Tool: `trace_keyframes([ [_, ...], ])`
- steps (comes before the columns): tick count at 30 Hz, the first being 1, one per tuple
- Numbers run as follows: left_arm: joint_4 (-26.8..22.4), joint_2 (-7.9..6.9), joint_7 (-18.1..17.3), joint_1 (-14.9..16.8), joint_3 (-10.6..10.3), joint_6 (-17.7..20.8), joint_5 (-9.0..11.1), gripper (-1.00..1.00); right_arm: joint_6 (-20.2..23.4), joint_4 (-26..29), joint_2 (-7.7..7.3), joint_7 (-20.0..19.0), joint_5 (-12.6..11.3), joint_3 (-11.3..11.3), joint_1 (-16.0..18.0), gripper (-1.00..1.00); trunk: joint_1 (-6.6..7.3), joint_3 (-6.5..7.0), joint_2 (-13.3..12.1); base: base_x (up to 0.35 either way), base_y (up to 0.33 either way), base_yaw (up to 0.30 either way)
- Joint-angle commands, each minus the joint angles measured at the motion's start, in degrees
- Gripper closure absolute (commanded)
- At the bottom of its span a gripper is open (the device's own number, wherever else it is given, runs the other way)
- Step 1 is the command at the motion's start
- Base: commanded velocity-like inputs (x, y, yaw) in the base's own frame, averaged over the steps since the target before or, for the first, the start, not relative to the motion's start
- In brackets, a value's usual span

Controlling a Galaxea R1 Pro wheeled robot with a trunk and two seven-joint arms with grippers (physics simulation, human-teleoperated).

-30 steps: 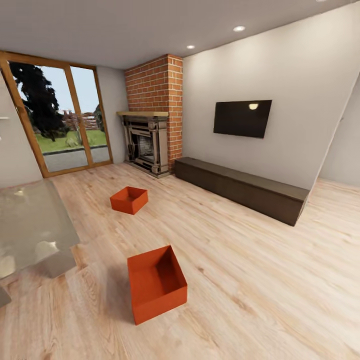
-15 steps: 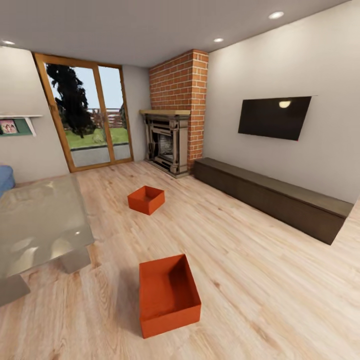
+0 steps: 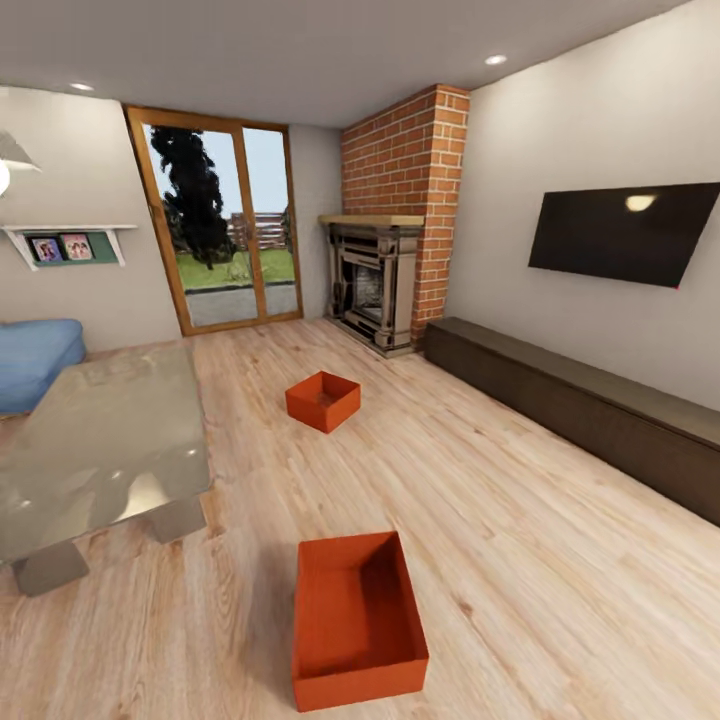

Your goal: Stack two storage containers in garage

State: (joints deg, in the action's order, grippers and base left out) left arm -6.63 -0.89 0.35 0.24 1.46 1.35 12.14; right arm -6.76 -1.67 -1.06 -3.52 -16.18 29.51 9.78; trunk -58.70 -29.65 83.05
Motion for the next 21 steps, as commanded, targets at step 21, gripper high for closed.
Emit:
trace_keyframes([
  [21,-0.1,0.01,0.1,0.0,0.1,0.1,0.2,-1.0,-0.4,-0.2,0.0,-0.3,-0.6,0.4,0.1,-1.0,-0.03,-0.48,0.0,0.321,-0.087,0.08],
])
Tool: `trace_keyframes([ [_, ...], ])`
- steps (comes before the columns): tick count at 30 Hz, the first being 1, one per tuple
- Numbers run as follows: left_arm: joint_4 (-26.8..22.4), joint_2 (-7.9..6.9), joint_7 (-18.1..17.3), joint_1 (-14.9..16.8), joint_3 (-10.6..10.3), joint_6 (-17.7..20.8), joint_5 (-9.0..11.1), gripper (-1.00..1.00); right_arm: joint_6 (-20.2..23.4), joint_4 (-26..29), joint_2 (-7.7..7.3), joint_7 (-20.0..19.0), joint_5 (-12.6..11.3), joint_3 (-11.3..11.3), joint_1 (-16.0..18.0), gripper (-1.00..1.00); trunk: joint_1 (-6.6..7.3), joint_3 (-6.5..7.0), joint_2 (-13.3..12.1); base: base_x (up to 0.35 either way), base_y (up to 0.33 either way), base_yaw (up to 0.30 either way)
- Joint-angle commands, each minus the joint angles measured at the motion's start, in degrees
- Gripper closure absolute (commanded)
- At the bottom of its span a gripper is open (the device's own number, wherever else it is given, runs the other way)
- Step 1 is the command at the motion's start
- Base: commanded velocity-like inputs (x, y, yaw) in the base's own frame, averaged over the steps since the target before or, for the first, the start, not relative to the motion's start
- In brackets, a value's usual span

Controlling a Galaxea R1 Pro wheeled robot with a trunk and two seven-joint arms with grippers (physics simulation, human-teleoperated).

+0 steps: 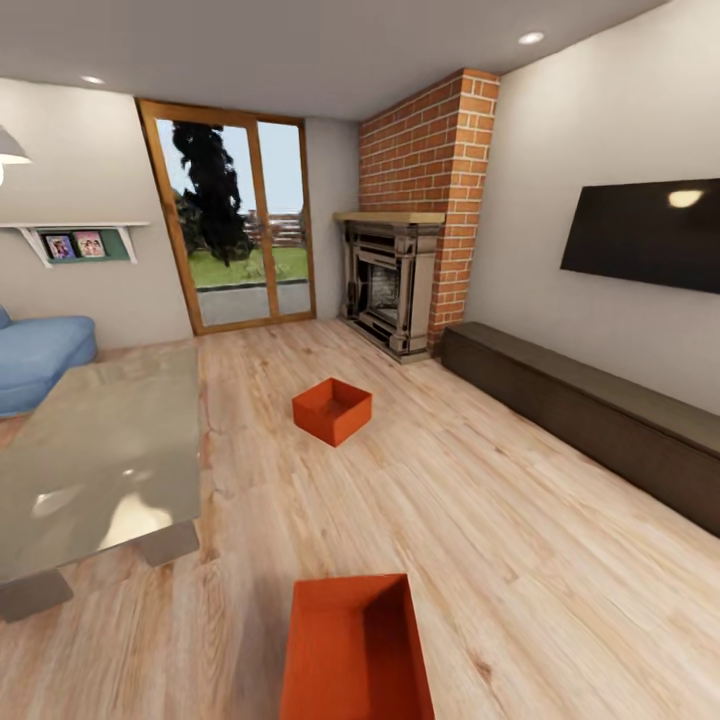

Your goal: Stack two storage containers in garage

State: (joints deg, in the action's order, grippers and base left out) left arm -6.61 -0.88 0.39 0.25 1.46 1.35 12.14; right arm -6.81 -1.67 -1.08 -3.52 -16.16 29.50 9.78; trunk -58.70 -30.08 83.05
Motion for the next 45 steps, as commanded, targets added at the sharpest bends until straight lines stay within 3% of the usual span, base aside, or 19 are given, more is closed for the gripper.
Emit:
trace_keyframes([
  [1,-0.1,0.0,0.0,0.0,0.1,0.1,0.3,-1.0,-0.3,-0.2,0.02,-0.3,-0.6,0.4,0.1,-1.0,-0.03,-0.06,0.0,0.321,-0.068,0.0],
  [15,-0.9,0.09,0.1,0.0,0.5,0.0,0.2,-1.0,-0.1,-0.2,0.22,0.3,-0.6,0.4,0.1,-1.0,-0.03,-0.06,0.0,0.126,-0.01,0.008],
  [28,-0.9,0.16,0.1,0.0,0.5,0.0,0.1,-1.0,-0.2,-0.2,0.11,0.3,-0.8,0.4,0.1,-1.0,-0.03,-0.06,0.0,0.001,-0.005,0.226],
  [45,-0.9,0.18,0.1,0.0,0.5,0.0,0.1,-1.0,-0.3,-0.2,0.11,0.3,-0.8,0.4,0.1,-1.0,-0.03,-0.06,0.0,0.0,-0.14,0.01],
])
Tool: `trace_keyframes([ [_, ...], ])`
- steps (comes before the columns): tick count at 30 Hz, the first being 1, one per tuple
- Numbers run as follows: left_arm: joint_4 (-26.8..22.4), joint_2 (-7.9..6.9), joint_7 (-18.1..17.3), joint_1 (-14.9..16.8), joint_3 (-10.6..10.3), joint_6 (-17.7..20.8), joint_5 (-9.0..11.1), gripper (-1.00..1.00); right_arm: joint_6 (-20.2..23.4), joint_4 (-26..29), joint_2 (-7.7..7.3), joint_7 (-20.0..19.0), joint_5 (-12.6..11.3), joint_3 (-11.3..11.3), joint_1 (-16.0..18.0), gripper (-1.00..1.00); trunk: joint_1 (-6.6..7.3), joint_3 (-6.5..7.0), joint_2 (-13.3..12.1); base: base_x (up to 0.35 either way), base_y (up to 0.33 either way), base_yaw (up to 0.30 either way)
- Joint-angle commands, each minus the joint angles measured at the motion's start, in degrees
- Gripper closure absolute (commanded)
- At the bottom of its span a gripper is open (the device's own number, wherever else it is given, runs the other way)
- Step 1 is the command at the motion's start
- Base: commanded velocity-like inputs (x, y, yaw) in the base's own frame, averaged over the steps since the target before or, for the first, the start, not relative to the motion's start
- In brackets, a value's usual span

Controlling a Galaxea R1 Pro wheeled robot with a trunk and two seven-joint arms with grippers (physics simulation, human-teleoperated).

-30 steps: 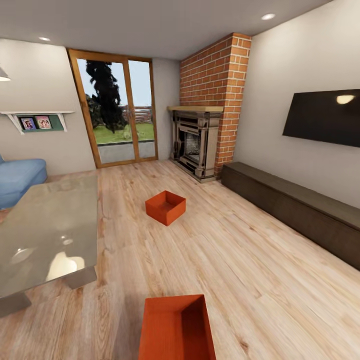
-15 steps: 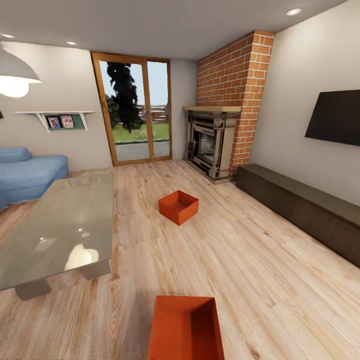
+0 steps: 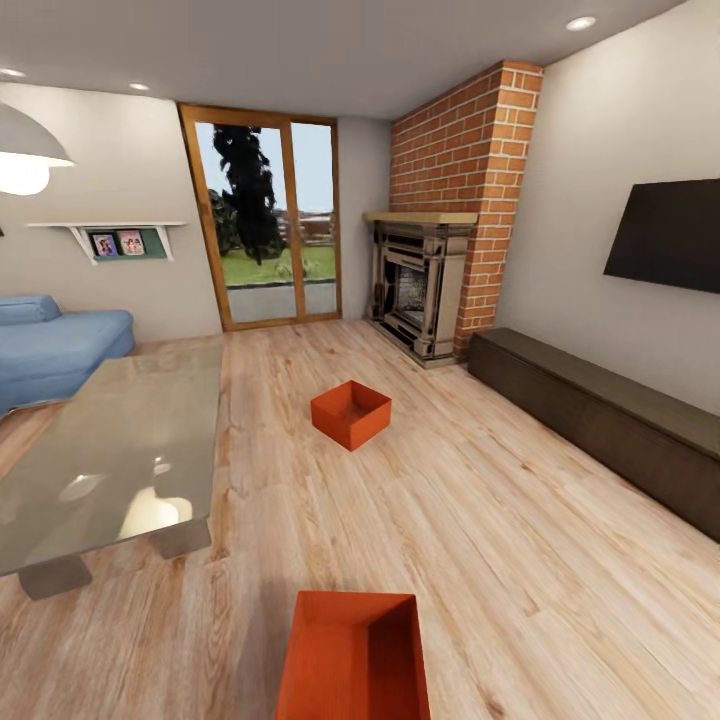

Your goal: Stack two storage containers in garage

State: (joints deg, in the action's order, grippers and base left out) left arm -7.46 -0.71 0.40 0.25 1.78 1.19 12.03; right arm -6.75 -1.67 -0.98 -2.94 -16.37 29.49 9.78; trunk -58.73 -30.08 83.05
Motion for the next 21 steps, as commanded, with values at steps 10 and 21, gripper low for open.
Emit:
trace_keyframes([
  [10,-0.1,0.01,0.0,0.0,0.2,0.1,0.3,-1.0,-0.5,-0.2,-0.07,-0.3,-0.2,0.4,0.1,-1.0,0.0,-0.05,0.0,0.0,0.0,0.0],
  [21,-0.1,0.01,0.0,0.0,0.2,0.1,0.3,-1.0,-0.5,-0.2,-0.08,-0.2,-0.3,0.4,0.1,-1.0,0.0,-0.05,0.0,-0.052,0.063,0.0],
])
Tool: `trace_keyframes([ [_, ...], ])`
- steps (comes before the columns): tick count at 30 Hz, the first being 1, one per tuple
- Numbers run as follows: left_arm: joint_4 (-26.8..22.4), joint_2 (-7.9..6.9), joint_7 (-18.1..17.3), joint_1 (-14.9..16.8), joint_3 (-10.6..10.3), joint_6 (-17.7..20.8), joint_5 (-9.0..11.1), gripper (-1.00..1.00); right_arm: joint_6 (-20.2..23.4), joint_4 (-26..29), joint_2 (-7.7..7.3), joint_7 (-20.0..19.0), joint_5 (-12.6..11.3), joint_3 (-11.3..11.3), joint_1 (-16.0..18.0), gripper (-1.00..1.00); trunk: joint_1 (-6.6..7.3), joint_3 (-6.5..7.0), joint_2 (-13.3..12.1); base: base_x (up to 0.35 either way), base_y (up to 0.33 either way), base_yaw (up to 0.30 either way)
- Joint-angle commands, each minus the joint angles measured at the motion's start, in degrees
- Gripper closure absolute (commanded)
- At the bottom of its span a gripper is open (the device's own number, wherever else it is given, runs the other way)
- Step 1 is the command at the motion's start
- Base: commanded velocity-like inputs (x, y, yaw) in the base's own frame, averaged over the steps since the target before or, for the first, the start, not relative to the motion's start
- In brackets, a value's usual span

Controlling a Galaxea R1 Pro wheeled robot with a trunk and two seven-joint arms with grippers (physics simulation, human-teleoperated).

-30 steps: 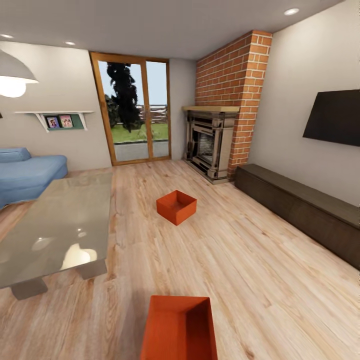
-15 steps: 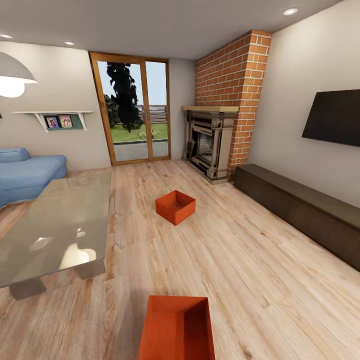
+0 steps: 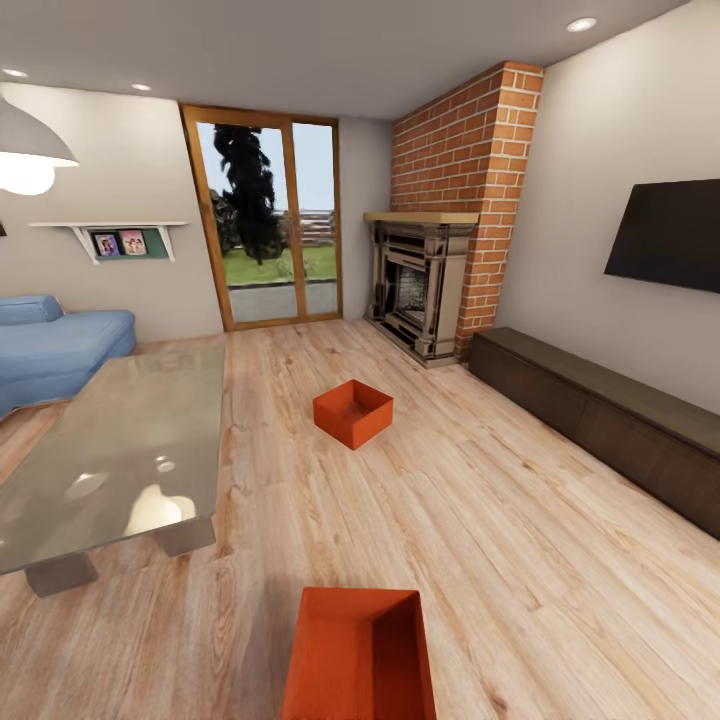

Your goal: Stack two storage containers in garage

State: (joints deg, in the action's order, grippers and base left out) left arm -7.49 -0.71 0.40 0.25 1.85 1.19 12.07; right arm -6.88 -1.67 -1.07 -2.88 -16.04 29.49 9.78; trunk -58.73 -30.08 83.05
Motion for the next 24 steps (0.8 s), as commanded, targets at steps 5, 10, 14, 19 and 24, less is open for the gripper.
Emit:
trace_keyframes([
  [5,-0.1,0.01,0.0,0.0,0.1,0.1,0.2,-1.0,-0.4,-0.2,0.01,-0.3,-0.6,0.4,0.1,-1.0,0.01,-0.05,0.0,-0.007,0.009,0.0],
  [10,-0.1,0.01,0.0,0.0,0.2,0.1,0.2,-1.0,-0.4,-0.2,0.01,-0.3,-0.6,0.4,0.1,-1.0,0.01,-0.05,0.0,-0.001,0.044,0.0],
  [14,-0.1,0.01,0.0,0.0,0.2,0.1,0.2,-1.0,-0.4,-0.2,0.01,-0.3,-0.6,0.4,0.1,-1.0,0.01,-0.05,0.0,0.0,0.007,0.0],
  [19,-0.1,0.01,0.0,0.0,0.2,0.1,0.2,-1.0,-0.4,-0.2,0.06,-0.3,-0.6,0.5,0.1,-1.0,0.01,-0.05,0.0,0.0,0.001,0.0],
  [24,-0.1,0.01,0.0,0.0,0.1,0.1,0.2,-1.0,-0.5,-0.2,0.07,-0.3,-0.6,0.4,0.1,-1.0,0.01,-0.11,0.0,0.0,0.0,0.0],
])
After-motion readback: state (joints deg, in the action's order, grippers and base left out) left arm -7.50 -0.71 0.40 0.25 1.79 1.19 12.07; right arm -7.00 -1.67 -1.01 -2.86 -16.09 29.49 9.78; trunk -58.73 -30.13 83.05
